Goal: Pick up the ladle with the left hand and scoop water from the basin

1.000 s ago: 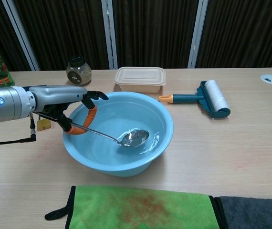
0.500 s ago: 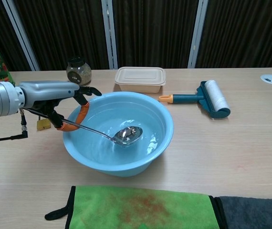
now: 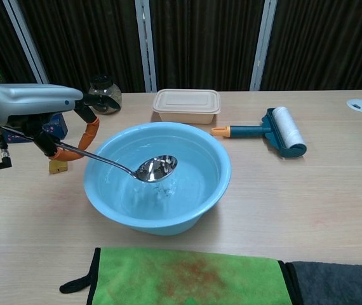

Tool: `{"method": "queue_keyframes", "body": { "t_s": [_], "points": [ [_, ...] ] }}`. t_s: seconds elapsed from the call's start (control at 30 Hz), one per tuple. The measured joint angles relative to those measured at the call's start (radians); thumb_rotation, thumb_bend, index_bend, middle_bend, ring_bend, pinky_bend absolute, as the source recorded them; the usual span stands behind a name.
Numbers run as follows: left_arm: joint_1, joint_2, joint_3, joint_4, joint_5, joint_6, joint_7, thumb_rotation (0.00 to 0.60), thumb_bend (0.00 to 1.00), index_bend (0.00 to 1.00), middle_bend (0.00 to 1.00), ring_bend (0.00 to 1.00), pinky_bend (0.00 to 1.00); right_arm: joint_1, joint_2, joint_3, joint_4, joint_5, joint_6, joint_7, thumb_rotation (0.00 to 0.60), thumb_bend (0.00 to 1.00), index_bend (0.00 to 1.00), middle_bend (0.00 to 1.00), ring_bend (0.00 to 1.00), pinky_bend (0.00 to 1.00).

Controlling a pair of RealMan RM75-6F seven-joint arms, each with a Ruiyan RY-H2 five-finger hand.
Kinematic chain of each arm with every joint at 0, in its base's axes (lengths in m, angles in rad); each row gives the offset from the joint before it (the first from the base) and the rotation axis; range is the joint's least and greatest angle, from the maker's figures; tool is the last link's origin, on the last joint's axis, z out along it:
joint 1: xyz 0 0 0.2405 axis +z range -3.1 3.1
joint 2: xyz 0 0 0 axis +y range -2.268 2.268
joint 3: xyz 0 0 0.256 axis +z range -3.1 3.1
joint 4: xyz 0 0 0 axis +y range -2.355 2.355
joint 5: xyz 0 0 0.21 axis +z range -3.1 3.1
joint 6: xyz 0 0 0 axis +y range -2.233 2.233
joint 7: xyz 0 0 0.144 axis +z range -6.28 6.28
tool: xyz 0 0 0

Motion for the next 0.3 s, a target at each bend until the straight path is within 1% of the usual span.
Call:
{"method": "queue_keyframes", "body": {
  "t_s": [0.3],
  "points": [
    [0.023, 0.059, 0.009, -0.110, -0.054, 0.065, 0.116, 0.600, 0.49, 0.66, 0.00, 0.00, 0.00, -0.004, 0.008, -0.006, -0.003, -0.025, 0.016, 0.030, 0.600, 0.00, 0.00, 0.00, 0.00, 0.00]
  ]
}}
